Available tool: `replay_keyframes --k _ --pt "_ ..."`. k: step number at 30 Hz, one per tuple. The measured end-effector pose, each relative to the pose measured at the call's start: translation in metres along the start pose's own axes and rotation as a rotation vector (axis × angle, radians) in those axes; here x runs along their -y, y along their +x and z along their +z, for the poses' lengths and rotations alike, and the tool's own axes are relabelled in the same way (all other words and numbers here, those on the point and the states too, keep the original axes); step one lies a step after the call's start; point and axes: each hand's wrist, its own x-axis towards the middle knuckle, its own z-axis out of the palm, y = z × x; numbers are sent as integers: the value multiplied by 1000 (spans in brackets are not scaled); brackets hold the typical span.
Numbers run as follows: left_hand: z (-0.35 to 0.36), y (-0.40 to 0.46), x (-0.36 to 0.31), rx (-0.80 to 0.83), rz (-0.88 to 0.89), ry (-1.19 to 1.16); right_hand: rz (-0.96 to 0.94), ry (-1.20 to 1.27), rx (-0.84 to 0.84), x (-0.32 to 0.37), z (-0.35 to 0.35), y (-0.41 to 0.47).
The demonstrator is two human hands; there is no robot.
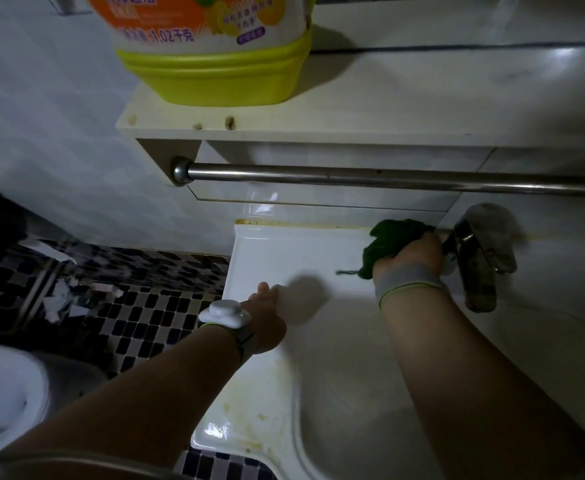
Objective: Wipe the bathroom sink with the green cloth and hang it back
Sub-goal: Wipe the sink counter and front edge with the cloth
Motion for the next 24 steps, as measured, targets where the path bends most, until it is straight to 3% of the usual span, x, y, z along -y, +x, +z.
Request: replay_keyframes --k 2,5,10,13,16,18,21,24 --pt "0 -1 0 37 7 -34 -94 -39 -14 5 14 -1" --pt "1 1 3 20 17 -19 -311 -417 -9 0 26 -13" --pt "0 1 5 37 36 -22 -287 -644 -32 -22 20 -16" --pt "3 6 10 52 48 -28 -335 -629 -44 -12 16 -24" --pt "6 10 15 95 29 -15 -405 -446 8 2 20 -30" --pt "8 10 17 107 21 -6 -634 -558 82 5 20 -36" --pt "8 12 19 108 20 -10 -1156 -979 185 6 12 -40" --pt "7 12 20 107 28 -14 -1232 -1272 88 10 7 -32"
